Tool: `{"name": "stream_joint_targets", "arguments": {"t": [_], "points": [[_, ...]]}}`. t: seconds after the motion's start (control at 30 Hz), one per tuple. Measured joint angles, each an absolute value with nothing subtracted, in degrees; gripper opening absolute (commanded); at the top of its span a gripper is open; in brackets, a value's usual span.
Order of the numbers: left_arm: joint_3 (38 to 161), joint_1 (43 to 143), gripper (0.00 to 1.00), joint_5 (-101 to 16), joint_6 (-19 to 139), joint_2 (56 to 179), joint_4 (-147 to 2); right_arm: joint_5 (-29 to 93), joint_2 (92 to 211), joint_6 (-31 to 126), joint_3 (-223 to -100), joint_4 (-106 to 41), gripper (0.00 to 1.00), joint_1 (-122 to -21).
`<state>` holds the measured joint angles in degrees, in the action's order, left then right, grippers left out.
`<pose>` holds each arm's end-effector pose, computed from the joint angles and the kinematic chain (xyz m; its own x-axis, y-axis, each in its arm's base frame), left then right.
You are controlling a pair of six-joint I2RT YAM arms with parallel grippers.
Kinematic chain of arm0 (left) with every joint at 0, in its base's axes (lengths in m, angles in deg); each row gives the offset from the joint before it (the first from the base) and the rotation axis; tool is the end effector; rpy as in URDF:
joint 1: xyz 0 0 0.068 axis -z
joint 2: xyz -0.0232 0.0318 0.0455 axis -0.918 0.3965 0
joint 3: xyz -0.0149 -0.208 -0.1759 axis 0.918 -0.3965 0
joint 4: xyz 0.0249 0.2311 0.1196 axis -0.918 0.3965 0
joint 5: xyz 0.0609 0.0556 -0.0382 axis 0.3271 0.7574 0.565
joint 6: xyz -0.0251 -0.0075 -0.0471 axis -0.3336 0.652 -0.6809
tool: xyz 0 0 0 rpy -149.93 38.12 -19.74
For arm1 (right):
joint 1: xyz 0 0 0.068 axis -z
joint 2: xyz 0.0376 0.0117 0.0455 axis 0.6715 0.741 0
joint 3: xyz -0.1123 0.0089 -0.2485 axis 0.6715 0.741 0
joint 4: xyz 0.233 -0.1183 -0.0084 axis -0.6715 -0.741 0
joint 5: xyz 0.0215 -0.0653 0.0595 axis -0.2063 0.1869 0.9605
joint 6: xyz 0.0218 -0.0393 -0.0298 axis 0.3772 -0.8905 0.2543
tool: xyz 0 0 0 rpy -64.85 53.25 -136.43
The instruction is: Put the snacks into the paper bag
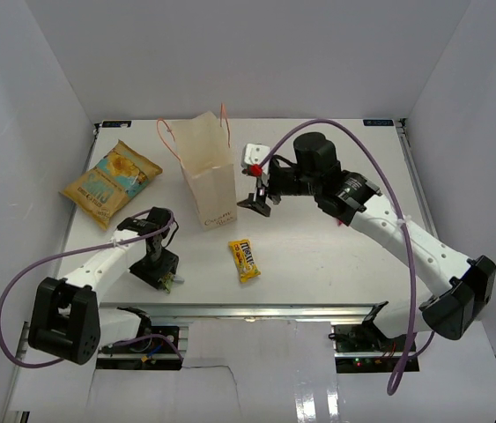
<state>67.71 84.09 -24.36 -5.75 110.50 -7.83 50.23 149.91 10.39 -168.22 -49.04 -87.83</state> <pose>0.1614 -0.0442 0.1874 -0.4914 -0.8545 -0.1682 -0.8698 0.4912 0.0461 0.2104 0.2377 0.4178 0.3241 -0.3176 -0.8911 -0.9002 0.1860 -0.3937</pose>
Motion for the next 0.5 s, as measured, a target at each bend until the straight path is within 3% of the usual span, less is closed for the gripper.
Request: {"name": "stream_joint_targets", "arguments": {"t": [0.2, 0.4, 0.5], "points": [[67.7, 84.1, 0.40, -24.6, -4.9, 116.9, -11.4, 53.5, 148.0, 10.3, -157.1, -53.0, 0.82, -80.4], [67.9, 84.1, 0.02, -24.5, -4.0, 116.4, -11.8, 57.0, 146.6, 10.9, -153.5, -54.5, 0.81, -74.5], [69.2, 84.1, 0.00, -23.6, -3.2, 114.3, -11.0, 59.1, 145.6, 11.8, -152.9, -54.4, 0.81, -72.3]]}}
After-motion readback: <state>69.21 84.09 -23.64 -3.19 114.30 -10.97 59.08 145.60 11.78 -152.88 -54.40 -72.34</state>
